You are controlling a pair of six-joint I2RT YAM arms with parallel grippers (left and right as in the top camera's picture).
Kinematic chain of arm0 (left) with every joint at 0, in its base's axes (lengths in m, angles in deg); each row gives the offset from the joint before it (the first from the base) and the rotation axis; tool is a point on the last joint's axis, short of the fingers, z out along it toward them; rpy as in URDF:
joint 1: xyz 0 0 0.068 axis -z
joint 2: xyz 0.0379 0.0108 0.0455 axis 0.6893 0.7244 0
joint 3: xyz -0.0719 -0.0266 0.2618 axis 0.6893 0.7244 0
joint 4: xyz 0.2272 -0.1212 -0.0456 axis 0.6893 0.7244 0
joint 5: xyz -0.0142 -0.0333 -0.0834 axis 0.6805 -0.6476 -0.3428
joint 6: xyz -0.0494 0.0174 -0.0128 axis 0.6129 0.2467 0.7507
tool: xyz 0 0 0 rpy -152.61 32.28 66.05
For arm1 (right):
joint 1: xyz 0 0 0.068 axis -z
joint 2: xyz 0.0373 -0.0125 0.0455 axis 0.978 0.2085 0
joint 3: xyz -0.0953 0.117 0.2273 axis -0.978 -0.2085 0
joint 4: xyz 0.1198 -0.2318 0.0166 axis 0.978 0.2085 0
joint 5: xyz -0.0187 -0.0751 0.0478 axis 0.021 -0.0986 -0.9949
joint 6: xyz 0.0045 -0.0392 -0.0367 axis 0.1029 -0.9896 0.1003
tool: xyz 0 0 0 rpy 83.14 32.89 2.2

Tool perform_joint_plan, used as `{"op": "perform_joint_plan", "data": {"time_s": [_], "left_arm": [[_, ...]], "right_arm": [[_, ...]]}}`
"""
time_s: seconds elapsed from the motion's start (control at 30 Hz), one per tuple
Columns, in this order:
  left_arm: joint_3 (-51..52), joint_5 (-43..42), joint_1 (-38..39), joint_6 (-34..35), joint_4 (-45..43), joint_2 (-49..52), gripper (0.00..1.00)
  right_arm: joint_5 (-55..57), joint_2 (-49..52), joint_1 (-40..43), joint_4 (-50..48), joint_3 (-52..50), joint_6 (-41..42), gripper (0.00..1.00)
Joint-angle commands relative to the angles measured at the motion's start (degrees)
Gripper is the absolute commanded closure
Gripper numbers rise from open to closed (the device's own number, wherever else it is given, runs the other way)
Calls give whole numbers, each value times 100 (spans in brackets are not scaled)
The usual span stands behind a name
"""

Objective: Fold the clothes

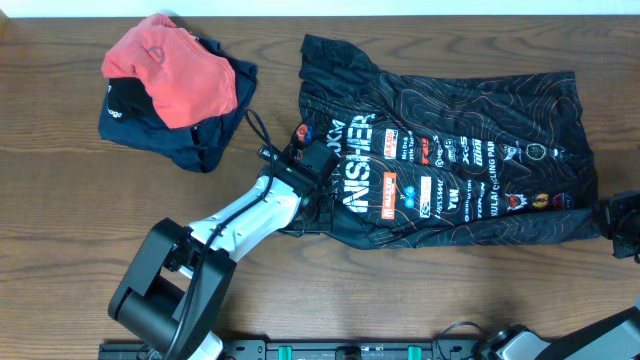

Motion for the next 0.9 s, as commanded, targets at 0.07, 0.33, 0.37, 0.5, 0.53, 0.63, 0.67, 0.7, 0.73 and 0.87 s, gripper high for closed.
{"op": "perform_joint_plan", "data": {"time_s": [0.07,0.33,0.37,0.5,0.53,0.63,0.67,0.7,0.73,0.87], "left_arm": [[-179,0,-24,-11,282,-79,94],[-605,-297,-7,-4,1368,-879,94],[-605,-295,-7,-7,1405,-942,94],[-605,-157,-7,-17,1292,-1248,94],[-605,-35,-7,-35,1204,-1270,94],[-605,87,-7,-35,1115,-1237,94],[-603,59,-4,-31,1193,-1211,94],[-581,52,22,-28,1303,-1176,94],[-542,57,52,-20,1368,-1141,89],[-173,81,96,205,1185,-940,68]], "right_arm": [[-109,-17,-46,7,57,52,99],[-105,-17,-46,4,57,-2,99],[-105,-17,-46,4,57,-2,99],[-105,-15,-46,2,57,0,99],[-105,-15,-46,2,57,0,99],[-103,-15,-46,-2,57,0,99],[-105,-15,-46,-11,57,0,99],[-105,-15,-46,-13,57,0,99],[-103,-15,-46,-11,57,-2,99],[-101,-15,-48,-11,57,-2,99]]}}
